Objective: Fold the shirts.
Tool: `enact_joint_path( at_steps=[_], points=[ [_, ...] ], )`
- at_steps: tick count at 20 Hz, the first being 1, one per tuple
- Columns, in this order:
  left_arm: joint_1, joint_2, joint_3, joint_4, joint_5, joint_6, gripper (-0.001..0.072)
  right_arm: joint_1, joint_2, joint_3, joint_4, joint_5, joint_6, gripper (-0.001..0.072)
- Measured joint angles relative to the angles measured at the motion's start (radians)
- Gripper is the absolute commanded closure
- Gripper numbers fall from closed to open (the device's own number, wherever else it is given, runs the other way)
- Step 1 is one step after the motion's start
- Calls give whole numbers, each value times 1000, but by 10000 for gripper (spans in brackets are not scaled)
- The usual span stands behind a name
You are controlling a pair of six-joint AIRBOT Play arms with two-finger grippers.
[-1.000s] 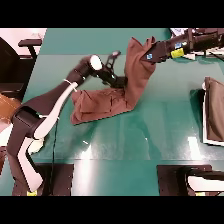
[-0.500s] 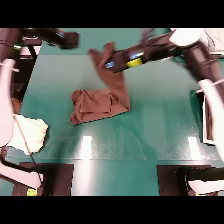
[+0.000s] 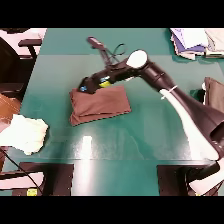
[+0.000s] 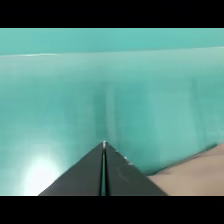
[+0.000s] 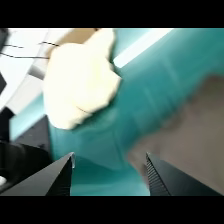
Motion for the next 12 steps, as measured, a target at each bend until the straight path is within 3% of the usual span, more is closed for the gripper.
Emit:
enact_joint_path(
  at_steps=[2, 3, 4, 12],
  points=[
    [5, 8, -11, -1, -9, 3, 678, -90, 40, -79, -85, 27, 44, 198],
    [6, 10, -18, -1, -14, 5, 678, -139, 60, -126, -125, 37, 64, 136],
    [7, 10, -25, -5, -18, 5, 678, -195, 81, -179, -157, 45, 80, 9],
    [1, 14, -60, -54, -15, 8, 678, -477, 74, -451, -138, 80, 133, 19]
  ],
)
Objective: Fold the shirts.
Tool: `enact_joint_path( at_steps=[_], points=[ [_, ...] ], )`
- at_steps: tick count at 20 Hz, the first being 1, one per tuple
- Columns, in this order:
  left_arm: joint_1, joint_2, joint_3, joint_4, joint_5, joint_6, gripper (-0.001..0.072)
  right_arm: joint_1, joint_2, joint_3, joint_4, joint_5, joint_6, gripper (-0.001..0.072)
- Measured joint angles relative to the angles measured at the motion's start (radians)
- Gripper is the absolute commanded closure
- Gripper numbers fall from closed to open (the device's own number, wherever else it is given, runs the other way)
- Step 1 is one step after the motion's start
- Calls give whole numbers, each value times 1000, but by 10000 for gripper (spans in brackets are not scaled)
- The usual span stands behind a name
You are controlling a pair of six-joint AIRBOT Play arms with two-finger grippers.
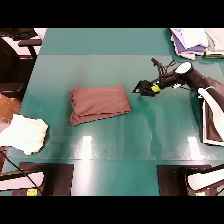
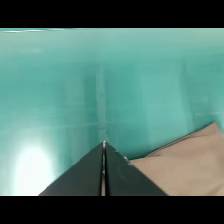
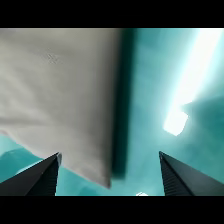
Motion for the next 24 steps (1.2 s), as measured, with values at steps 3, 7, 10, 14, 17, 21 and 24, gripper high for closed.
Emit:
enact_joint_path(
  at_steps=[3, 7, 10, 14, 17, 21, 24],
  points=[
    [0, -3, -2, -21, 2, 0, 678, 5, -51, -21, 48, -1, 2, 19],
    [0, -5, -3, -41, 3, 0, 678, 71, -127, -18, 150, -3, -9, 57],
    [0, -5, -3, -55, 3, 0, 678, 139, -190, 44, 173, -10, -17, 242],
    [0, -5, -3, -93, 3, 0, 679, 204, -267, 172, 162, -48, -21, 693],
    [-13, -5, -3, -109, 3, 0, 680, 204, -288, 267, 170, -56, -23, 694],
    [-99, -5, -3, -117, 12, 6, 679, 102, -241, 367, 137, -57, -2, 694],
    [-185, -5, -3, -119, 32, 16, 679, -37, -154, 407, 23, -56, 55, 694]
  ],
)
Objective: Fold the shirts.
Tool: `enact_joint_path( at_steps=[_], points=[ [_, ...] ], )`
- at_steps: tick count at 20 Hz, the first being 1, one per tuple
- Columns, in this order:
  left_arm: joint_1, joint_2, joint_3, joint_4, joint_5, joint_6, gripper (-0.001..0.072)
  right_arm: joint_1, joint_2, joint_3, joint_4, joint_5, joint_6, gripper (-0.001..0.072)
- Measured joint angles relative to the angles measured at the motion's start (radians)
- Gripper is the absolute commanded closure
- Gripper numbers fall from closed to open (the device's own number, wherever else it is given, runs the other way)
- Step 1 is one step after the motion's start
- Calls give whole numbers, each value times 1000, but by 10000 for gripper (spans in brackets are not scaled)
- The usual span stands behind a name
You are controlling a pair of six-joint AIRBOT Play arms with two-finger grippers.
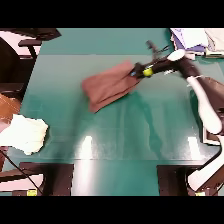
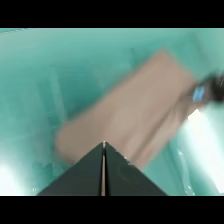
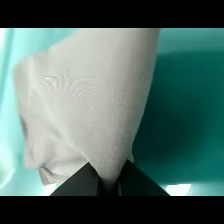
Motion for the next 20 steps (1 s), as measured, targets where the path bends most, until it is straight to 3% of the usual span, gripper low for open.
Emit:
enact_joint_path(
  at_steps=[5, 11, 20],
  points=[
    [-117, 0, 0, -1, 44, 8, 678, -313, 177, -11, -166, 17, 56, 694],
    [-191, 0, 0, 0, 111, 10, 678, -679, 297, -60, -222, 25, 71, 694],
    [-206, 0, 0, 2, 135, 10, 678, -843, 321, 26, -206, 23, 77, 694]
  ],
)
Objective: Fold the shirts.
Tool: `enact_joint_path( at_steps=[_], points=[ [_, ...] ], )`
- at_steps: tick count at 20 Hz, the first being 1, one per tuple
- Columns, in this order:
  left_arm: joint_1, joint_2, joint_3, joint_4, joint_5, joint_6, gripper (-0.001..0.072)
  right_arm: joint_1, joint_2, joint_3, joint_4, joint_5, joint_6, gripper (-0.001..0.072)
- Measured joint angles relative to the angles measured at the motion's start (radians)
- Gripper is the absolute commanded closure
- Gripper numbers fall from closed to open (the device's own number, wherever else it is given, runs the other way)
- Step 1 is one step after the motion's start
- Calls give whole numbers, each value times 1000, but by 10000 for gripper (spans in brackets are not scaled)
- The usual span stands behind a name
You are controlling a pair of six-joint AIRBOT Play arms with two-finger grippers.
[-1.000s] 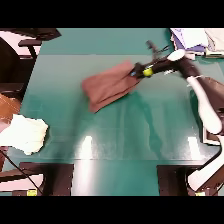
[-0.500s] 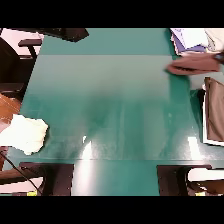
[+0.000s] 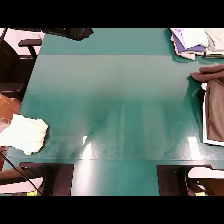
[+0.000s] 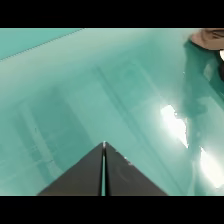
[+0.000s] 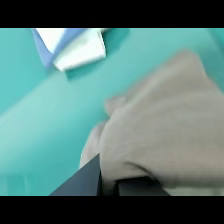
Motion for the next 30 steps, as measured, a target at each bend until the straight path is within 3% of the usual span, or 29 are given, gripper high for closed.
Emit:
enact_joint_path(
  at_steps=[5, 8, 13, 20, 21, 24, 25, 30],
  points=[
    [0, -1, 0, 0, 1, 0, 677, -13, 10, 182, 6, 52, 23, 694],
    [0, -7, 0, 0, -3, 0, 678, -32, 62, 179, -2, 84, 37, 693],
    [-1, -18, 0, 1, -15, 0, 678, -82, 211, 19, -114, 147, 45, 693],
    [-1, -24, 0, 1, -25, 0, 678, -190, 447, -381, -305, 206, 46, 691],
    [-1, -24, 0, 1, -26, 0, 678, -205, 474, -439, -322, 207, 46, 659],
    [-1, -25, 0, 1, -30, 0, 678, -250, 541, -598, -362, 212, 29, 186],
    [-1, -25, 0, 1, -34, 0, 678, -266, 558, -639, -382, 213, 25, 83],
    [-1, -25, 0, 0, -43, 1, 677, -336, 593, -678, -436, 216, 42, 67]
  ],
)
